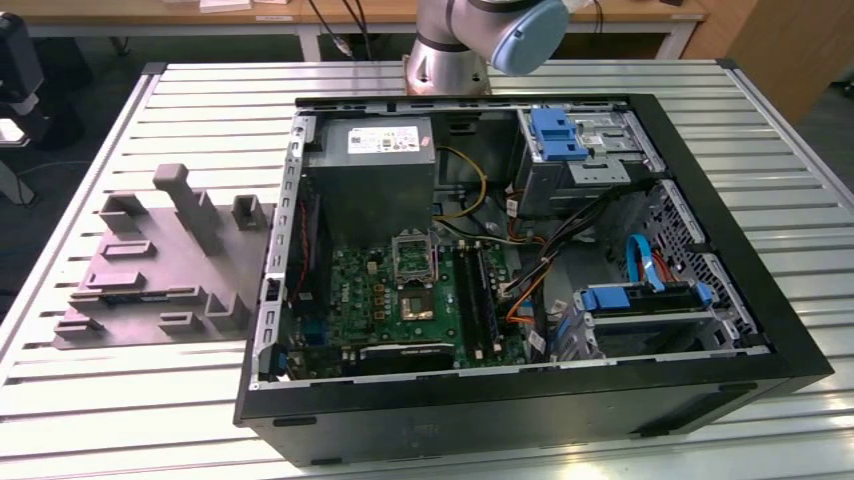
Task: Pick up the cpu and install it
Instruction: 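Pick up the cpu and move it towards the insertion slot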
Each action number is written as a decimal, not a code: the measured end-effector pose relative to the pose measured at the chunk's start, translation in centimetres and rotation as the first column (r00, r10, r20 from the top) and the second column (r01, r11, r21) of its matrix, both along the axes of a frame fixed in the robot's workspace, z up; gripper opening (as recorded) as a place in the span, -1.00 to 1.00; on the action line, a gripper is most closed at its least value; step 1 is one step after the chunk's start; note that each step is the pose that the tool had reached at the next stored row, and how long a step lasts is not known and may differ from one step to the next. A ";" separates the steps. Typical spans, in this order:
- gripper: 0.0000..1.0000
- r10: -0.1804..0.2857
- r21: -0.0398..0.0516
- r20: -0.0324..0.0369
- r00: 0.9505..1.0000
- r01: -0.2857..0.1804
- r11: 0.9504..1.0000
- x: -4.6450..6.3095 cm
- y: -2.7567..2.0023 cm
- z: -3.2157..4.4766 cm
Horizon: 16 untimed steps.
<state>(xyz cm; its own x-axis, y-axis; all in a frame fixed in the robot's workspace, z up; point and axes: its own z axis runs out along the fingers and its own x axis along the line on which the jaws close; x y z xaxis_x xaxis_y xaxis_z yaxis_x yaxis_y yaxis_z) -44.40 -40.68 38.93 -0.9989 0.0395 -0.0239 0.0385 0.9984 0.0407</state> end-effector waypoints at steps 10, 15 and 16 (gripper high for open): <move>-0.06 0.000 0.000 0.000 1.000 0.000 1.000 0.2 0.00 0.00; -0.06 0.000 0.000 0.000 1.000 0.000 1.000 1.2 0.00 0.00; -0.06 0.000 0.000 0.000 1.000 0.000 1.000 1.2 0.00 0.00</move>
<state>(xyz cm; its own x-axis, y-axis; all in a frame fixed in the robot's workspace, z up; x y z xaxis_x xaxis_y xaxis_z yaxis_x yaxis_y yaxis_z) -43.23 -40.68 38.94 -0.9989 0.0394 -0.0238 0.0384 0.9984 0.0407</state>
